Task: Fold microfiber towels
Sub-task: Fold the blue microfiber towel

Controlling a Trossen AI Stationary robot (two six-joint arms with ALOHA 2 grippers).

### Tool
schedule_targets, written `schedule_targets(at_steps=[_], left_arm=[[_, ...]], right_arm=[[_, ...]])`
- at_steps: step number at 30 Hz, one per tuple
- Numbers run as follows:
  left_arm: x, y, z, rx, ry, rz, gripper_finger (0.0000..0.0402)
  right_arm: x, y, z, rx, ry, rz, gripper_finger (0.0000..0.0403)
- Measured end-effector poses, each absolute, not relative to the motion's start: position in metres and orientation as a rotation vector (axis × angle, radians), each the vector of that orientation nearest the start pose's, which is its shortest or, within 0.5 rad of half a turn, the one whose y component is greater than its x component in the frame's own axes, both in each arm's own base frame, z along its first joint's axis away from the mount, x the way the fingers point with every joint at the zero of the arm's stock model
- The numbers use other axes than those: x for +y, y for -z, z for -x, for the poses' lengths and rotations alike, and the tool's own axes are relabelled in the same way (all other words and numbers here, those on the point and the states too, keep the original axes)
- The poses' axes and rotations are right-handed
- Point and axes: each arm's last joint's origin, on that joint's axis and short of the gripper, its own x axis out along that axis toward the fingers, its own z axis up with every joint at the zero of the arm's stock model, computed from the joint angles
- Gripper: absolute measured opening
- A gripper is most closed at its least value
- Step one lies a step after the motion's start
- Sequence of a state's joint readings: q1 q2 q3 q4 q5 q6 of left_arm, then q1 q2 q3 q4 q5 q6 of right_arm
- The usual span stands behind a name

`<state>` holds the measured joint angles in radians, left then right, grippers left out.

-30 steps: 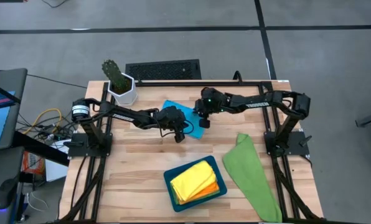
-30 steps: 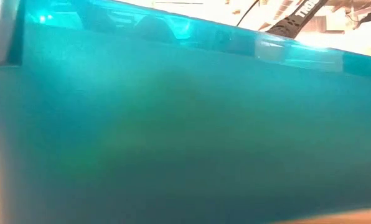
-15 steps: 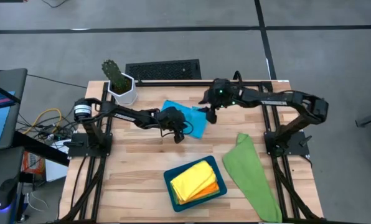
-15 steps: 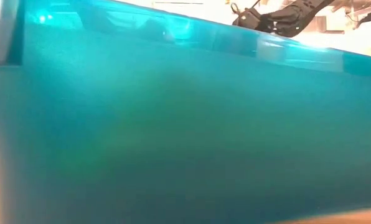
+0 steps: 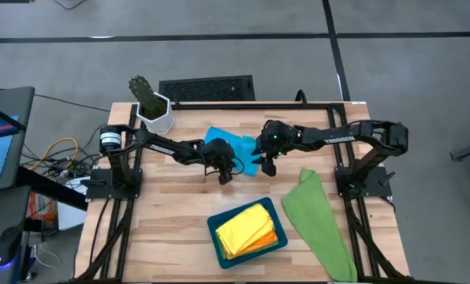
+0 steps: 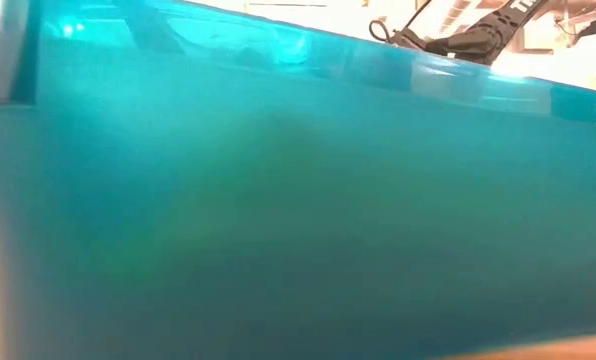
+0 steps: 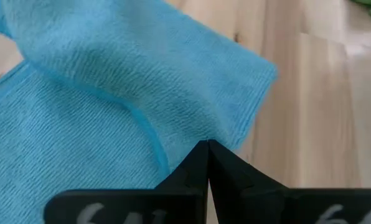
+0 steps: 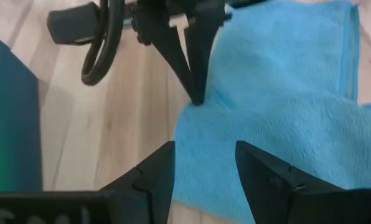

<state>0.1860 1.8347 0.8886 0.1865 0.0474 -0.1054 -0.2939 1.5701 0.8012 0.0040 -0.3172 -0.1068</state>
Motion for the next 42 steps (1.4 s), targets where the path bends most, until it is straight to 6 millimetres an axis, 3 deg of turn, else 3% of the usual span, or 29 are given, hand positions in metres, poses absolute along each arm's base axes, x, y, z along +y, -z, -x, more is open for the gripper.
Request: schedule_targets(at_steps=[12, 20, 25, 32, 37, 42], left_arm=[[0.065, -0.126, -0.342, 0.796, -0.288, 0.256, 0.0], [0.06, -0.158, -0.354, 0.776, -0.294, 0.259, 0.0], [0.06, -0.153, -0.347, 0.868, -0.328, 0.274, 0.0007], [0.06, -0.149, -0.35, 0.875, -0.271, 0.162, 0.0085], [0.061, -0.128, -0.353, 0.925, -0.261, 0.141, 0.0155], [0.064, -0.122, -0.354, 0.934, -0.26, 0.191, 0.018]], right_arm=[[-0.08, -0.174, -0.296, 0.726, -0.055, -0.14, 0.0177], [-0.08, -0.173, -0.295, 0.732, -0.058, -0.143, 0.0168], [-0.08, -0.172, -0.294, 0.75, -0.064, -0.15, 0.0166], [-0.079, -0.171, -0.294, 0.757, -0.082, -0.15, 0.0166], [-0.079, -0.171, -0.293, 0.76, -0.083, -0.152, 0.0166], [-0.079, -0.171, -0.293, 0.763, -0.084, -0.154, 0.0166]])
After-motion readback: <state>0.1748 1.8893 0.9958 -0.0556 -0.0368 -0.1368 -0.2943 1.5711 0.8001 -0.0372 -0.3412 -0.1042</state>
